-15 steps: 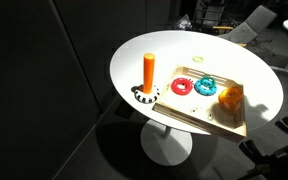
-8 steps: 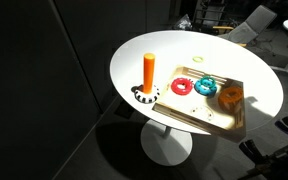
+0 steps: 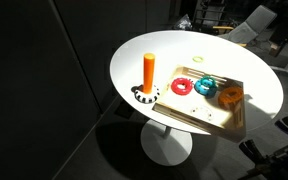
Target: Remove the orange ring from the wooden tray and put it on the table
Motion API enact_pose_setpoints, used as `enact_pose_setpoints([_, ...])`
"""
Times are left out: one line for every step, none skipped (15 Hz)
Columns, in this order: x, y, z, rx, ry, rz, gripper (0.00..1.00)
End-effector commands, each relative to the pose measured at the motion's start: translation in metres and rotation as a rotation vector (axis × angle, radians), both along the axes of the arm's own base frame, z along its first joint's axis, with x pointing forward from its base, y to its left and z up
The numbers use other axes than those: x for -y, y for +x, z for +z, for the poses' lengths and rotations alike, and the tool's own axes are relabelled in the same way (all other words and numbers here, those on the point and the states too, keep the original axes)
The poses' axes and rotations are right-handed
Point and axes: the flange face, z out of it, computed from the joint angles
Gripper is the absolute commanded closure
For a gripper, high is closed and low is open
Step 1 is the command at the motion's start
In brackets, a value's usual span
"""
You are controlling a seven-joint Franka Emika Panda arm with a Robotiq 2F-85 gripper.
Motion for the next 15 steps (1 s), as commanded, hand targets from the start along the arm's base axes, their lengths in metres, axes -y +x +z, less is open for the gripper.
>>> enact_pose_setpoints([0.000,0.000,0.001,0.000,0.000,0.000,0.00])
enact_pose_setpoints([0.002,0.003,-0.002,0.002,-0.002,-0.019,0.00])
enact_pose_setpoints([0.003,0.005,-0.007,0.006,0.015,-0.022,0.00])
enact_pose_setpoints([0.005,0.006,-0.012,0.009,0.015,-0.036,0.00])
enact_pose_setpoints([0.006,0.008,-0.017,0.012,0.027,-0.039,0.00])
enact_pose_setpoints([0.006,0.009,-0.023,0.018,0.031,-0.047,0.00])
enact_pose_setpoints([0.007,0.011,-0.031,0.018,0.042,-0.049,0.00])
enact_pose_setpoints([0.008,0.013,-0.038,0.022,0.051,-0.054,0.00])
enact_pose_setpoints([0.008,0.016,-0.045,0.023,0.062,-0.057,0.00])
enact_pose_setpoints([0.008,0.018,-0.054,0.019,0.073,-0.063,0.00])
enact_pose_setpoints([0.008,0.020,-0.060,0.020,0.081,-0.068,0.00])
enact_pose_setpoints([0.008,0.022,-0.069,0.020,0.090,-0.075,0.00])
enact_pose_setpoints([0.008,0.023,-0.076,0.019,0.099,-0.079,0.00])
enact_pose_setpoints([0.007,0.024,-0.085,0.020,0.107,-0.084,0.00])
enact_pose_setpoints([0.007,0.026,-0.093,0.017,0.115,-0.088,0.00])
